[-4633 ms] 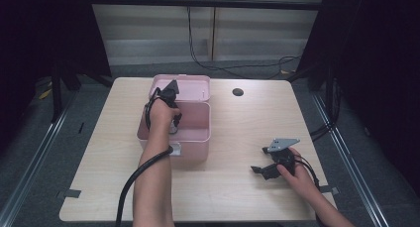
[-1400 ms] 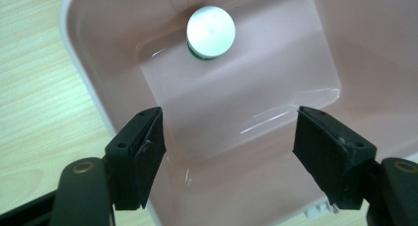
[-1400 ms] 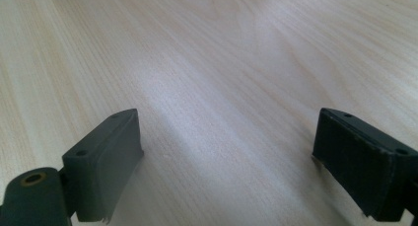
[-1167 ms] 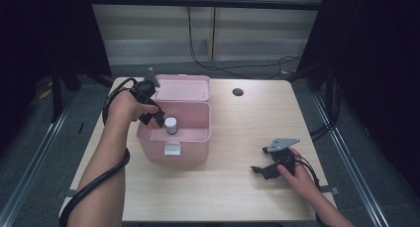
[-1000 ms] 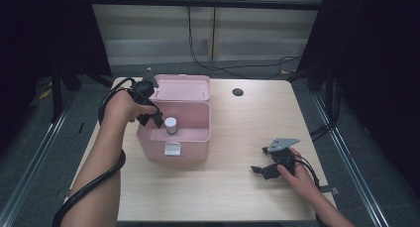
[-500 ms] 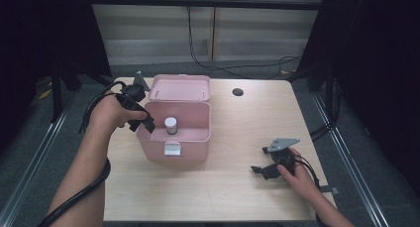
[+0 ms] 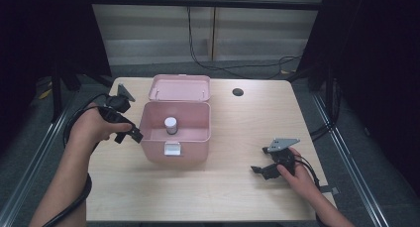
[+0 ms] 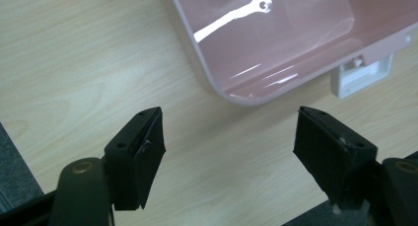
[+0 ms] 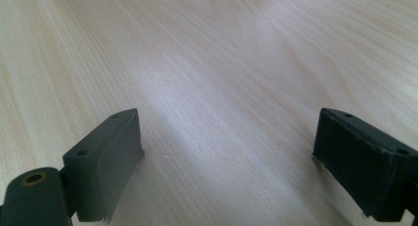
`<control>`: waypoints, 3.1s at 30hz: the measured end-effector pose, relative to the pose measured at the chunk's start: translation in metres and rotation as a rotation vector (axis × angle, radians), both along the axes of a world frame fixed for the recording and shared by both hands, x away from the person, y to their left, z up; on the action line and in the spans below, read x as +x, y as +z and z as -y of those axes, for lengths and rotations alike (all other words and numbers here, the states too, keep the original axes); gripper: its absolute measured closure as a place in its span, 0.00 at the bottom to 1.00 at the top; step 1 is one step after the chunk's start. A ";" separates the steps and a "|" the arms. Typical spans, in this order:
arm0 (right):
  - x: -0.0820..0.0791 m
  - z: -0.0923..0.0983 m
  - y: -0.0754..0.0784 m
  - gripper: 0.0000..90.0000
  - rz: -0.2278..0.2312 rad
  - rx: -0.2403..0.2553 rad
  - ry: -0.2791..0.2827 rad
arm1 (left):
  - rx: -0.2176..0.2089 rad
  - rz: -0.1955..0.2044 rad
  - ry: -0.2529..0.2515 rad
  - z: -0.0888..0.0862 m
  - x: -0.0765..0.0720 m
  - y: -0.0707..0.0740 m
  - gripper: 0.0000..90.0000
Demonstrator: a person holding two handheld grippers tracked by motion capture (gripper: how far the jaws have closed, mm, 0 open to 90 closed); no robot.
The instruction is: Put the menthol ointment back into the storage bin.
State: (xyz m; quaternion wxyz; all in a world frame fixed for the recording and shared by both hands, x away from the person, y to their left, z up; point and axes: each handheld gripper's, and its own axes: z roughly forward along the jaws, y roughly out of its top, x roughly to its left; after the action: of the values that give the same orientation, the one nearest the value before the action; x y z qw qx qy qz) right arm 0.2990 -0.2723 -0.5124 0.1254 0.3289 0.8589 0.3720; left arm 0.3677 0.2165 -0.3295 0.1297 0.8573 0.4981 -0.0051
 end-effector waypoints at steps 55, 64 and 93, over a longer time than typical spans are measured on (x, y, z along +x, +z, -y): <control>0.000 0.000 0.000 0.12 -0.002 -0.001 0.000 | -0.127 0.207 -0.073 -0.018 -0.043 -0.151 0.21; 0.000 0.000 0.000 0.12 -0.002 -0.001 0.000 | -0.105 0.330 -0.131 -0.014 -0.051 -0.161 0.12; 0.000 0.000 0.000 0.12 -0.002 -0.001 0.000 | -0.220 0.519 -0.159 -0.023 -0.057 -0.180 0.00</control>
State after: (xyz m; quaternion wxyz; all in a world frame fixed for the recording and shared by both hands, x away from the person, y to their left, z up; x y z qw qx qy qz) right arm 0.2988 -0.2723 -0.5124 0.1246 0.3291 0.8593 0.3712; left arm 0.3108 0.2397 -0.5097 0.3439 0.8471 0.3761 0.1503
